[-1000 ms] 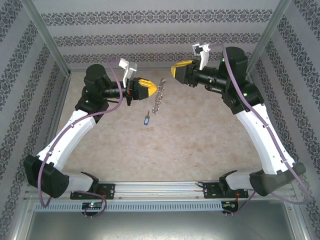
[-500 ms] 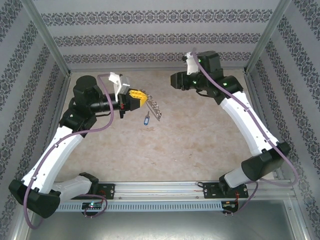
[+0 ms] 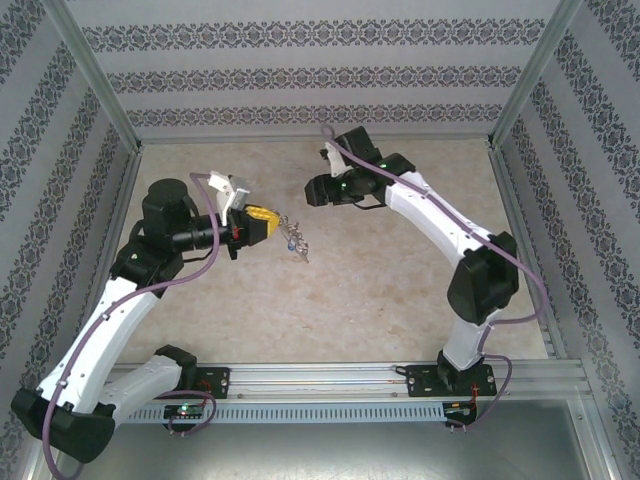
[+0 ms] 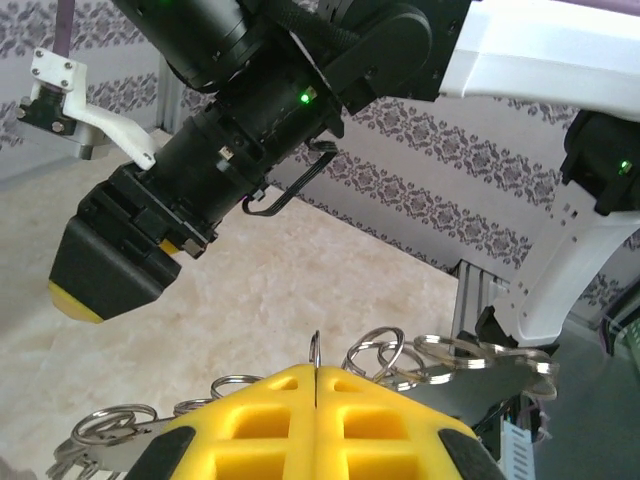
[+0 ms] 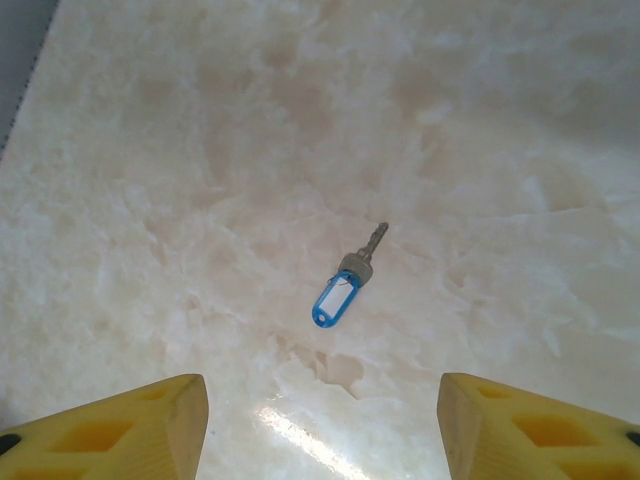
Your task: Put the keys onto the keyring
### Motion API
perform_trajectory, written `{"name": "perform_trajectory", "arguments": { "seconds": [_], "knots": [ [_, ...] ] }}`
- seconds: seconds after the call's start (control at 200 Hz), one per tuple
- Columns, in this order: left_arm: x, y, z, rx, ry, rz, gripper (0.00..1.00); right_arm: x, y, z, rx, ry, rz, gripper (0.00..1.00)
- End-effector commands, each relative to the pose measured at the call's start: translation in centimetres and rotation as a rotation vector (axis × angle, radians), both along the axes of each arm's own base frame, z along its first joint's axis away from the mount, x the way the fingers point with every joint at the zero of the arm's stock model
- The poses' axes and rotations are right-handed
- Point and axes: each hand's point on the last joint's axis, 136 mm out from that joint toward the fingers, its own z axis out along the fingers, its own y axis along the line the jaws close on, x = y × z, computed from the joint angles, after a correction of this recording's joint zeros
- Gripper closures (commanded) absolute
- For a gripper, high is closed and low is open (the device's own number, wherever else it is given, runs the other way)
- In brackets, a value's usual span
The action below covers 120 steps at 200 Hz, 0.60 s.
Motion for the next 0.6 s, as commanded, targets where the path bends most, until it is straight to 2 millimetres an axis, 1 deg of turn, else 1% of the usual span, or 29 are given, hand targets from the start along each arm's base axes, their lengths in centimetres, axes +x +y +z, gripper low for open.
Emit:
{"name": "perform_trajectory", "arguments": {
  "seconds": [0.0,0.075,0.115,0.145,0.165,0.26,0.405,0.475,0.56,0.595],
  "knots": [
    [0.4,1.1,0.6,-0.059,0.048,0.064,1.00,1.0,1.9,-1.7,-0.019,0.016,0.000,0.31],
    [0.6,1.6,0.1,-0.068,0.075,0.089,1.00,1.3,2.7,-3.1,-0.025,0.048,0.009,0.30],
    [0.6,1.9,0.1,-0.074,0.077,0.103,1.00,1.6,3.3,-4.3,-0.026,0.075,0.011,0.29],
    [0.6,2.1,0.1,-0.081,0.080,0.112,1.00,1.7,3.5,-4.8,-0.025,0.088,0.007,0.29],
    [0.6,2.3,0.1,-0.084,0.078,0.120,1.00,1.8,3.8,-5.7,-0.027,0.107,0.004,0.29],
    [0.6,3.0,0.1,-0.093,0.085,0.147,1.00,2.4,4.7,-7.6,-0.028,0.157,-0.013,0.29],
    [0.5,3.7,-0.1,-0.099,0.093,0.169,1.00,2.8,5.9,-9.3,-0.060,0.181,-0.008,0.29],
    [0.5,3.8,-0.3,-0.101,0.103,0.175,1.00,2.6,6.8,-10.5,-0.072,0.206,0.010,0.30],
    [0.6,4.0,-0.5,-0.106,0.112,0.184,1.00,2.1,7.3,-11.9,-0.083,0.255,0.024,0.33],
    [0.7,4.1,-0.6,-0.109,0.114,0.185,1.00,1.9,7.4,-12.1,-0.088,0.268,0.030,0.34]
  ]
}}
